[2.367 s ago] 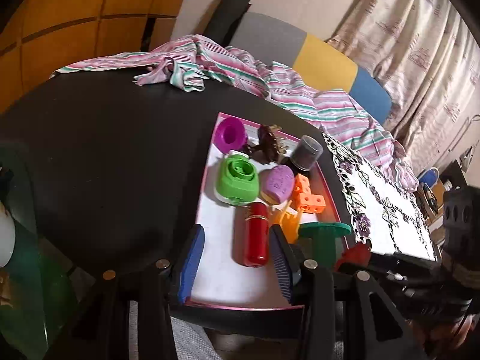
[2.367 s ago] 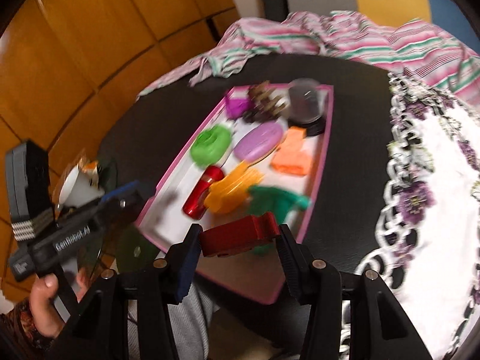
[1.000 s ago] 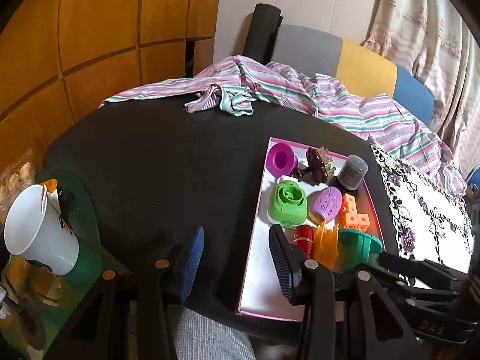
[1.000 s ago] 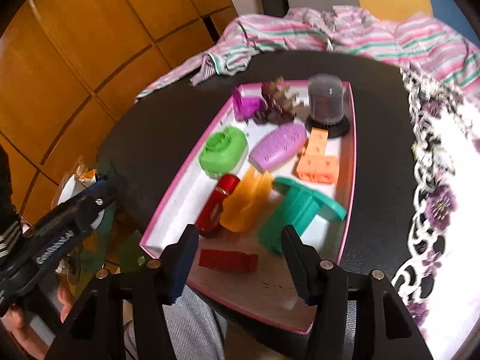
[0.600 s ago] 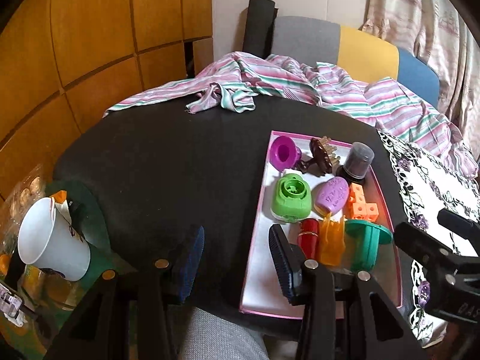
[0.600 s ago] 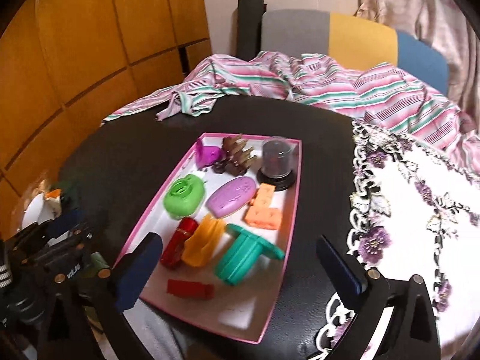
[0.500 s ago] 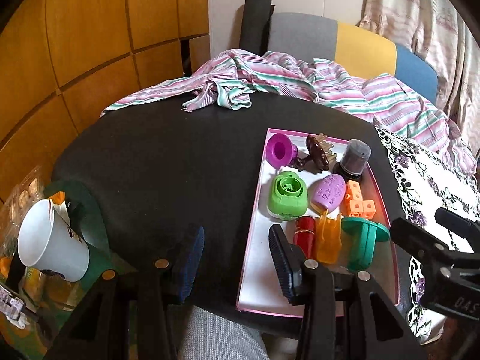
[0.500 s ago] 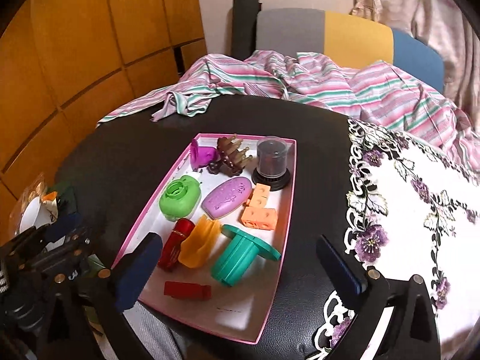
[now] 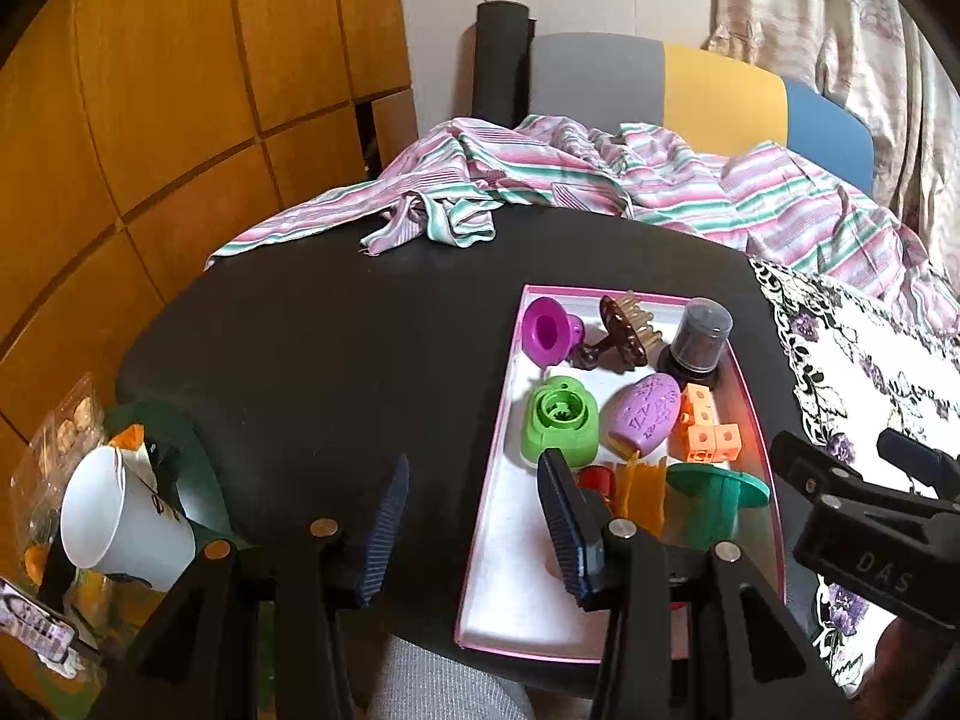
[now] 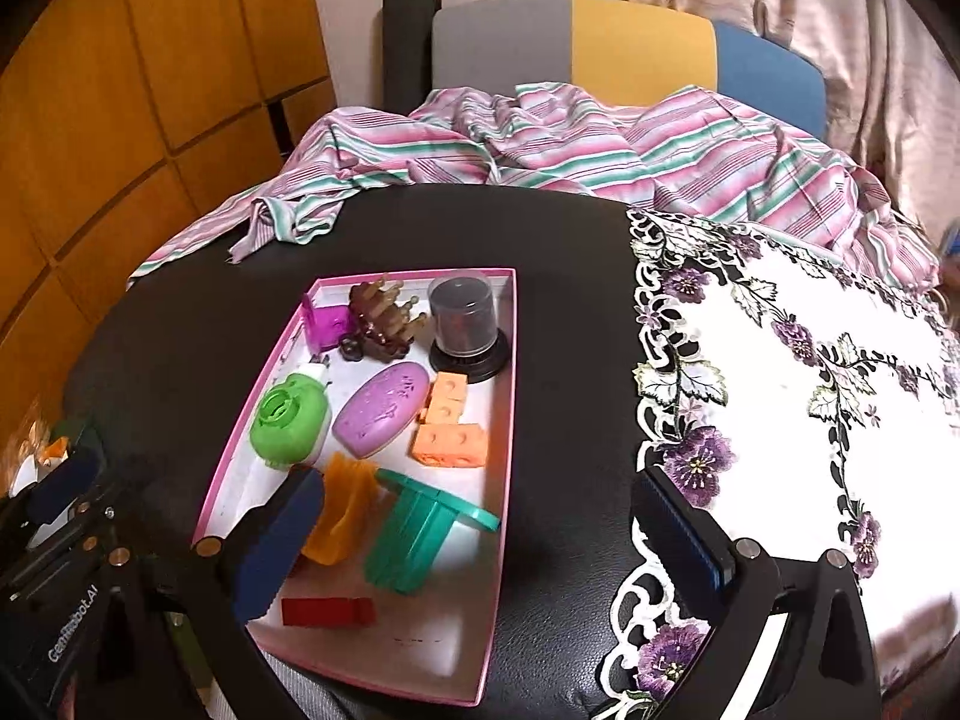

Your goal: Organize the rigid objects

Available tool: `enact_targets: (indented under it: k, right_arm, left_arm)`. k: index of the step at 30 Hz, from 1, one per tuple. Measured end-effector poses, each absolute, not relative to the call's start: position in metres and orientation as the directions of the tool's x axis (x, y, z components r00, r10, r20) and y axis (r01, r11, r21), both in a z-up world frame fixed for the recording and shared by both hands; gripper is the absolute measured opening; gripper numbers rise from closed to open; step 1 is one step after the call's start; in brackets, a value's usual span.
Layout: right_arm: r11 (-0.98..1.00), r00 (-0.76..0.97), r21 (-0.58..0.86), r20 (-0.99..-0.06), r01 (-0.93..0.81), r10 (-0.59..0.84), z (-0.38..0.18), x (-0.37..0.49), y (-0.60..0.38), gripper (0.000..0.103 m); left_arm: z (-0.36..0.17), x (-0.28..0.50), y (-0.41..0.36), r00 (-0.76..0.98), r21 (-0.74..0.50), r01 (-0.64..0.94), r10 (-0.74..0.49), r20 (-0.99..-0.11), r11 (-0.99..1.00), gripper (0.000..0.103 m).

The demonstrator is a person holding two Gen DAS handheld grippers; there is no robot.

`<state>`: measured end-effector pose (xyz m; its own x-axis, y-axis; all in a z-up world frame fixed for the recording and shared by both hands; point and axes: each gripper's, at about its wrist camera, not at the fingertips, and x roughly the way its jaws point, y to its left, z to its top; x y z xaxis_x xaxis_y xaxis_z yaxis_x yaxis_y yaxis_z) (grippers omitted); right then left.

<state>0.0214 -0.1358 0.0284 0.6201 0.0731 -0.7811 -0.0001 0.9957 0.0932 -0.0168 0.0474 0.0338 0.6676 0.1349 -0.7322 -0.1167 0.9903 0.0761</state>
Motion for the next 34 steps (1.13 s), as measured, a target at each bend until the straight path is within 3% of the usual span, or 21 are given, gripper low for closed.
enact_targets:
  k: [34]
  right_arm:
    - [0.991, 0.611, 0.106, -0.791, 0.085, 0.033, 0.026, 0.028, -0.168, 0.103]
  left_arm:
    - [0.03, -0.011, 0.021, 0.671, 0.122, -0.08, 0.144, -0.727, 0.989, 0.045]
